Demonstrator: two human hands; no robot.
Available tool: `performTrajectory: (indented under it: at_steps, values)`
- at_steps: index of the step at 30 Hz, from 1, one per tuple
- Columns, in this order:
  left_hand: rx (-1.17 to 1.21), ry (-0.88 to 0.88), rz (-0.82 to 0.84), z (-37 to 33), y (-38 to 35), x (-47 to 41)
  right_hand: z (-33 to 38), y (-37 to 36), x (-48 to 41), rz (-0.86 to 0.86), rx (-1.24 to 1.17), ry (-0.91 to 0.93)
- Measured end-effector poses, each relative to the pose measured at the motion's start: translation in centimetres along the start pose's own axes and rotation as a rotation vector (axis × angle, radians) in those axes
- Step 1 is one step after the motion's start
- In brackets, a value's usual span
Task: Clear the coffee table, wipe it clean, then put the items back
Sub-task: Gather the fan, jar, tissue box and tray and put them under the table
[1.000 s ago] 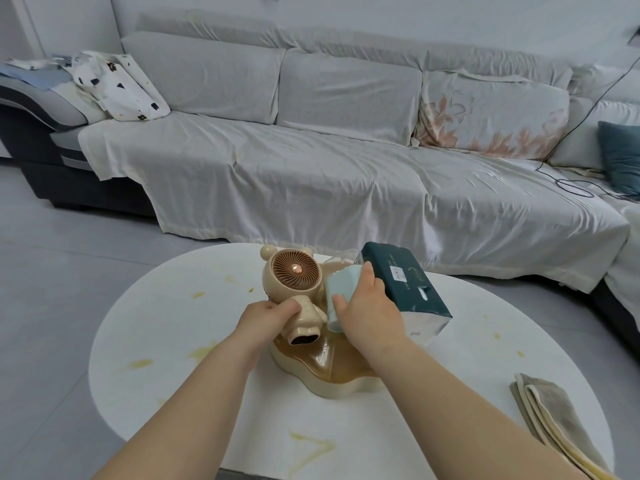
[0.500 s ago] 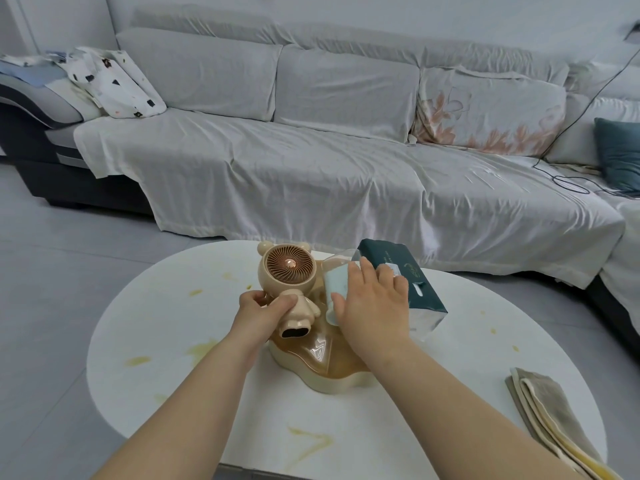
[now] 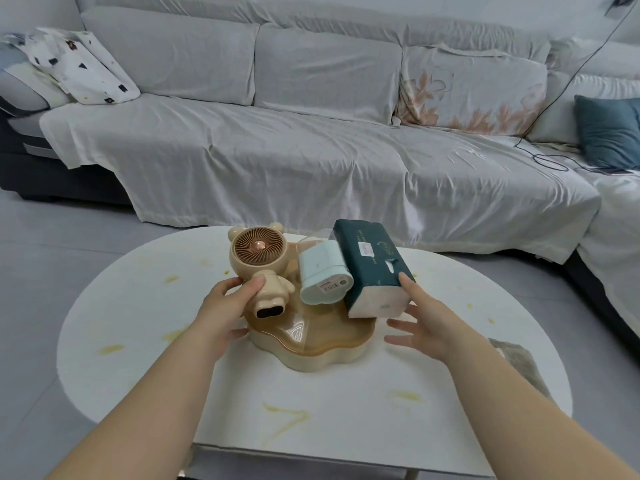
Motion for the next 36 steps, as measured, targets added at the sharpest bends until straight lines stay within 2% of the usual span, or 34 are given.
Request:
performTrajectory:
  at_steps: [3,8,13,16,23,30,36]
  values:
    - [-0.057,0.015,0.038,-0.1,0.1,-0.2,-0.5,-0.1,-1.3,0.124,0.056,-0.064]
    - [-0.151,0.06,0.14,0.0,-0.3,-0.8,0.0,-1.1,-2.6,0.239,0.149,-0.048]
    - [-0.172,0.1,0.215,-0.1,-1.2,-0.8,0.5,-1.5,-3.6,0.256,0.212,-0.023]
    - [-0.145,0.085,0.198,0.0,-1.5,-1.1,0.5,-1.5,-4.3,0.222,0.228,0.007]
    - [-0.134,0.057,0.192,0.3,-1.4,-2.3,1.2,-3.0,-5.2,0.272,0.061,0.144]
    - [-0.174,0.041,0.209,-0.3,-1.7,-2.9,1.0,-3.2,-5.2,0.26,0.039,0.122]
    - [-0.174,-0.003,0.2,0.0,-1.7,-1.6,-0.1,-3.4,-2.7,0.335,-0.019,0.143]
Point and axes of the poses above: each hand's wrist, its own x-axis away from the middle knuckle, its own y-axis out of the back of the hand, z = x × y, the point moved 9 cm from there along -x, towards the middle knuckle, and after that the axes turned 1 degree about -z, right-handed, at the moved point
